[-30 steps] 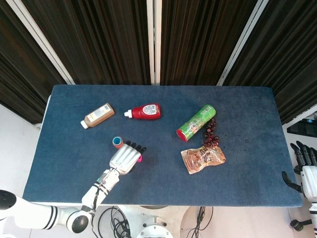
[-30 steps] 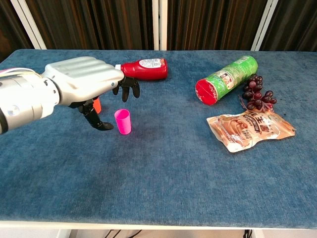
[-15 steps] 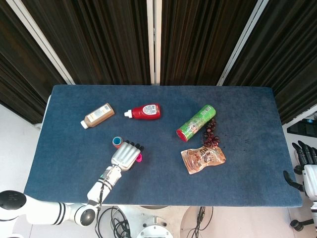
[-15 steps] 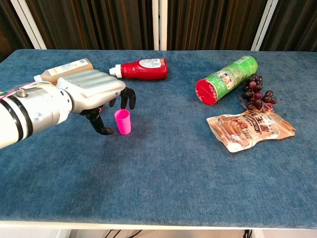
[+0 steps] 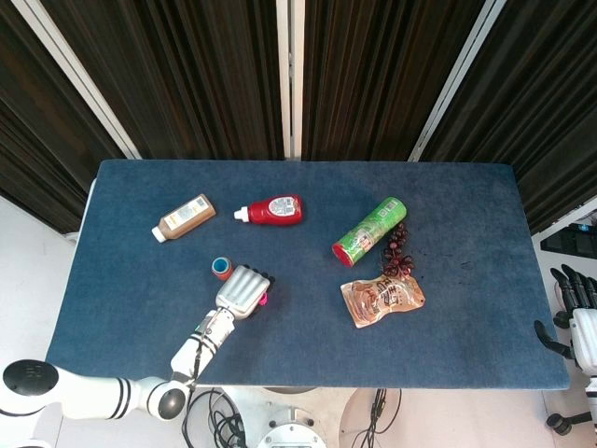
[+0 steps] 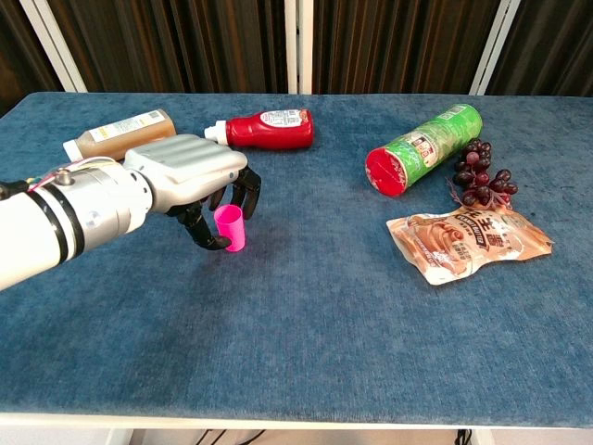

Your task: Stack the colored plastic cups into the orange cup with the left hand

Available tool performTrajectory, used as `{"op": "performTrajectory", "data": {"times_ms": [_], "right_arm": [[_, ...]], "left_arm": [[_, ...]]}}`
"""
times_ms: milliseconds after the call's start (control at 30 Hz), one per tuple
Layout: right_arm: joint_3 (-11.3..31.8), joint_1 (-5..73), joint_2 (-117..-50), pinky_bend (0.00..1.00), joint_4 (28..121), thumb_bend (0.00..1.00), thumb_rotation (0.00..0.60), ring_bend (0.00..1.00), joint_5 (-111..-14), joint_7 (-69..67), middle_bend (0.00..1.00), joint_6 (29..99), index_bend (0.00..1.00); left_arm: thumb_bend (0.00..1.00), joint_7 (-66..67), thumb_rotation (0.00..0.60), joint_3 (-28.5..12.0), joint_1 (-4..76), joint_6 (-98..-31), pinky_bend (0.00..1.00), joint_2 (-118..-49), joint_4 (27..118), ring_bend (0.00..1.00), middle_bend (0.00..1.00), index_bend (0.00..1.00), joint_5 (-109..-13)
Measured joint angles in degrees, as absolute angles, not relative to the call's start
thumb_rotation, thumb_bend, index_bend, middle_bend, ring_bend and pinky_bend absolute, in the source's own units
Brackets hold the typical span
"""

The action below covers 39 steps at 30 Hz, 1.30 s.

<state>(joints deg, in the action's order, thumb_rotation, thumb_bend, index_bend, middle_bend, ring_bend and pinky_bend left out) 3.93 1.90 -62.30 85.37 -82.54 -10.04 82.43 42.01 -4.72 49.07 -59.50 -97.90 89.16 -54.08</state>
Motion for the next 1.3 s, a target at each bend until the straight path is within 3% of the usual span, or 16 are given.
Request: {"op": "performTrajectory", "data": {"times_ms": [533, 867, 1300], "right_arm": [[3.99, 1.64, -62.07, 0.0, 85.72, 0.28, 0.6, 0.0, -82.74, -9.76, 0.0, 83.16, 0.0], [3.79, 1.67, -61.91, 0.0, 86.68, 0.28, 0.6, 0.0, -83.44, -9.02, 0.0, 83.47, 0.0], [3.89, 1.71, -61.69, 0.0, 87.67, 0.28, 0.6, 0.0, -83.55, -8.08, 0.0, 83.78, 0.0]], "left_arm": [[0.28, 41.4, 0.6, -5.64, 48.35, -61.2, 0.56, -95.49, 93.62, 0.57, 0.54, 0.54, -55.45], [0.28, 41.63, 0.6, -10.65, 46.47, -67.47, 0.55, -83.61, 104.43, 0.57, 0.53, 0.54, -54.59], [0.28, 36.61, 0.6, -10.45, 44.49, -64.91, 0.55, -82.22, 98.02, 0.56, 0.53, 0.54, -48.2]]}}
